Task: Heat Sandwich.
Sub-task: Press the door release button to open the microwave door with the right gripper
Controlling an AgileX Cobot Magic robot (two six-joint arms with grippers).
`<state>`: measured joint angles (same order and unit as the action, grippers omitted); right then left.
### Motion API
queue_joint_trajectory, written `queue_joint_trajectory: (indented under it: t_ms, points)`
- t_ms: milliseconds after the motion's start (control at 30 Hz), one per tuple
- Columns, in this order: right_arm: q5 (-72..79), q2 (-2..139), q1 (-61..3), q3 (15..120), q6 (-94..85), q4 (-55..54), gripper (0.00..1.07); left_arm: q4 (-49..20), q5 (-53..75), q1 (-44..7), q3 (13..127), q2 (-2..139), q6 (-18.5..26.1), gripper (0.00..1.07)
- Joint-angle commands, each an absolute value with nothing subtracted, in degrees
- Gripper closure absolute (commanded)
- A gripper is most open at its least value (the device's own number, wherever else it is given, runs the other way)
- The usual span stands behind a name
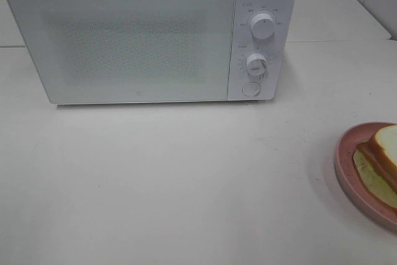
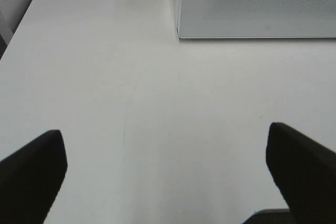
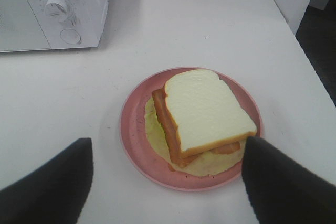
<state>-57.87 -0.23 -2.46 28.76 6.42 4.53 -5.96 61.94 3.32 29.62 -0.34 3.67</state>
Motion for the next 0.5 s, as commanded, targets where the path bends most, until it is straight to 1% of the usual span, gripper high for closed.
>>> queue_joint_trajectory:
  t_ms: [33, 167, 300, 500]
  points:
    - [-55.8, -1.1, -2.1, 29.6, 6.5, 4.2, 0.32, -6.5, 61.3, 3.4, 29.5, -1.7, 3.3, 0.09]
    - [-53.6, 1.0, -2.1, 30.9, 6.5, 4.2, 0.31, -6.5, 61.3, 3.4, 29.5, -1.7, 3.3, 0.09]
    - [-46.9, 7.0, -2.1, 31.2, 6.5, 4.2, 0.31, -6.5, 61.3, 3.4, 29.5, -1.7, 3.3, 0.09]
    - [-42.2, 12.0, -2.1, 31.2, 6.5, 4.2, 0.31, -6.5, 61.3, 3.4, 29.5, -1.7, 3.3, 0.09]
